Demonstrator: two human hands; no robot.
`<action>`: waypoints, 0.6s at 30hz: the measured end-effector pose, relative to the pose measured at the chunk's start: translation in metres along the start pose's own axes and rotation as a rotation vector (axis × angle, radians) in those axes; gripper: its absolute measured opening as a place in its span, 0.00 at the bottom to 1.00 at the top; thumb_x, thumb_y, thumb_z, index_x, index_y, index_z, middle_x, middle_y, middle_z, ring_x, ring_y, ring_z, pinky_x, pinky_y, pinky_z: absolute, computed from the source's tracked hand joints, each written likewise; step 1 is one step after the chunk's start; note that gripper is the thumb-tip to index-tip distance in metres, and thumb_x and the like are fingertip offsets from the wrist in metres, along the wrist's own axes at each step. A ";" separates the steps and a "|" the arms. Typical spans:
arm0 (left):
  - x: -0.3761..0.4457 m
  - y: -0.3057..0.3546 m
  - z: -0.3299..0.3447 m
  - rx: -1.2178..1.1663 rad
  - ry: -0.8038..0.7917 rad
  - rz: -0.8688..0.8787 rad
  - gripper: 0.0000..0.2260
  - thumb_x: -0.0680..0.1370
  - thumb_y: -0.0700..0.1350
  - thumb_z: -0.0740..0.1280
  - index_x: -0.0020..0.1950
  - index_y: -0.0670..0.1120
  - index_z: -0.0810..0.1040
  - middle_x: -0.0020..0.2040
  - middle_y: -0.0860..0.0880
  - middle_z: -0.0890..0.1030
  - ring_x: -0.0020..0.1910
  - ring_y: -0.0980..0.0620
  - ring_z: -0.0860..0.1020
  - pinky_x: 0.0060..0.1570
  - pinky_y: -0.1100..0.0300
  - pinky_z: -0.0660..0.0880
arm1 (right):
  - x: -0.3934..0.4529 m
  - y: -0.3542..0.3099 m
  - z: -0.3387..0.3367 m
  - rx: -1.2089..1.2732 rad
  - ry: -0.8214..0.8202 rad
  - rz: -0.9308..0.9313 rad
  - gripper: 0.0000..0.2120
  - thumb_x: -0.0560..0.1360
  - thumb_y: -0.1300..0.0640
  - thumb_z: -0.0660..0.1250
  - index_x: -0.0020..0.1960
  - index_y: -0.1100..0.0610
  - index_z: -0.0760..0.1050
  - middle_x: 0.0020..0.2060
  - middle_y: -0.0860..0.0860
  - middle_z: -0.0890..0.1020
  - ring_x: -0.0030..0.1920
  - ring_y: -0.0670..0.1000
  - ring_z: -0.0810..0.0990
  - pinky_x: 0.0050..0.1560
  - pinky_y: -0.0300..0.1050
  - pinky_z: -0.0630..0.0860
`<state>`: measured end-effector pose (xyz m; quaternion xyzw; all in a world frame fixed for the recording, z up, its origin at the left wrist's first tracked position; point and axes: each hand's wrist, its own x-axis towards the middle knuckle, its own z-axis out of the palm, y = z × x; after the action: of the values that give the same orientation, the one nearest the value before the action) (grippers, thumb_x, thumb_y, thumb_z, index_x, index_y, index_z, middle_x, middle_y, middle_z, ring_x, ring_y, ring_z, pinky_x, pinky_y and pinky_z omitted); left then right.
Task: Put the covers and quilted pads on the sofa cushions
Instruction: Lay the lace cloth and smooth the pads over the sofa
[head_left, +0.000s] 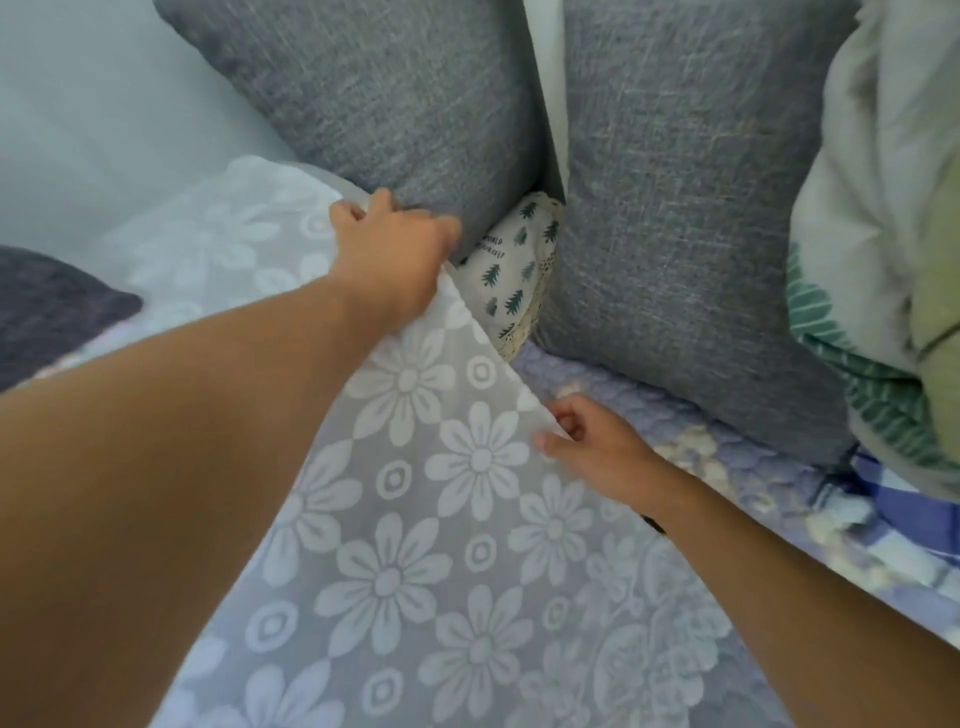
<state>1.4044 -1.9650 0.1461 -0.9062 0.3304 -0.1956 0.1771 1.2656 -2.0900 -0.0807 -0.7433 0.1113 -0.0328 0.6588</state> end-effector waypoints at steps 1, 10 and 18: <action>-0.006 0.008 0.004 0.118 0.023 0.045 0.11 0.77 0.38 0.62 0.53 0.54 0.72 0.54 0.48 0.76 0.61 0.40 0.68 0.61 0.39 0.63 | -0.012 0.014 -0.008 -0.053 -0.088 0.035 0.10 0.75 0.50 0.73 0.53 0.50 0.75 0.45 0.46 0.81 0.45 0.47 0.81 0.45 0.44 0.78; -0.252 0.205 0.088 -0.527 -0.041 0.011 0.20 0.69 0.43 0.66 0.62 0.52 0.75 0.56 0.51 0.74 0.54 0.47 0.74 0.50 0.52 0.72 | -0.021 0.071 -0.012 -0.715 0.208 -0.050 0.14 0.74 0.49 0.73 0.54 0.57 0.77 0.52 0.56 0.82 0.55 0.58 0.80 0.51 0.50 0.76; -0.552 0.284 0.149 -0.677 -0.688 -0.816 0.26 0.71 0.58 0.61 0.58 0.42 0.84 0.57 0.38 0.82 0.53 0.36 0.81 0.47 0.45 0.80 | -0.173 0.149 0.031 -0.852 0.133 -0.089 0.13 0.80 0.49 0.58 0.48 0.58 0.74 0.46 0.54 0.75 0.46 0.58 0.76 0.41 0.49 0.71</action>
<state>0.9348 -1.7718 -0.2413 -0.9762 -0.0740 0.1704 -0.1121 1.0854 -2.0393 -0.2150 -0.9493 0.1251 -0.0601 0.2822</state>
